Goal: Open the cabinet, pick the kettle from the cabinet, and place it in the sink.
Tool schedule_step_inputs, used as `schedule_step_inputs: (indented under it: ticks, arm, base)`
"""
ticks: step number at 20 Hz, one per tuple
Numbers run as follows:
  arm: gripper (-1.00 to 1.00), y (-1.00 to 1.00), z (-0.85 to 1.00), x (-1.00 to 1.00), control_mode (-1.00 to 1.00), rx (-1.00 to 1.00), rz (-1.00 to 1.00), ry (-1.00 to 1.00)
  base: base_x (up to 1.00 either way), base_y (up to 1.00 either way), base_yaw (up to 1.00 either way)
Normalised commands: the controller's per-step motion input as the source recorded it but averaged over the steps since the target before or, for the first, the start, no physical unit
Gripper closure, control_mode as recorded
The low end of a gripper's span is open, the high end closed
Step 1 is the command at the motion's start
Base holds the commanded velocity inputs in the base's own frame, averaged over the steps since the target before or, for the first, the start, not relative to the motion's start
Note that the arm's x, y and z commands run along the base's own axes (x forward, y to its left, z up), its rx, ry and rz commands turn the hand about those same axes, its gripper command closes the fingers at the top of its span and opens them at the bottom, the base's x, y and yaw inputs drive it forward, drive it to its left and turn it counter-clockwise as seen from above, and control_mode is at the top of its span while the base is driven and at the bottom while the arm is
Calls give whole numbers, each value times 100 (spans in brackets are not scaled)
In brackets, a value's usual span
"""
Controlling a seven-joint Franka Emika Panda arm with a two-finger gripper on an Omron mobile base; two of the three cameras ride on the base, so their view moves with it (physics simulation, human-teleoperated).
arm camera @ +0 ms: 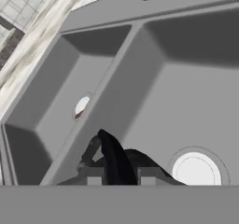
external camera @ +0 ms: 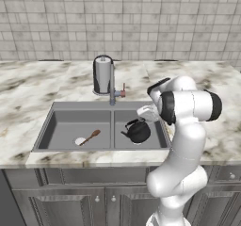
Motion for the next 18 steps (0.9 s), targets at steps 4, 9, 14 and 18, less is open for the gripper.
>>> schedule_step_inputs:
  ticks: [4, 9, 14, 18]
  arm:
    - [100, 3, -15, 17, -100, 0, 17, 0]
    - [100, 8, -20, 11, -100, 2, 15, 0]
    - [100, 2, -15, 16, -100, 4, 13, -1]
    - [100, 0, -13, 19, -100, 7, 13, -1]
  base:
    - [0, 0, 0]
    - [0, 0, 0]
    - [0, 0, 0]
    - [0, 0, 0]
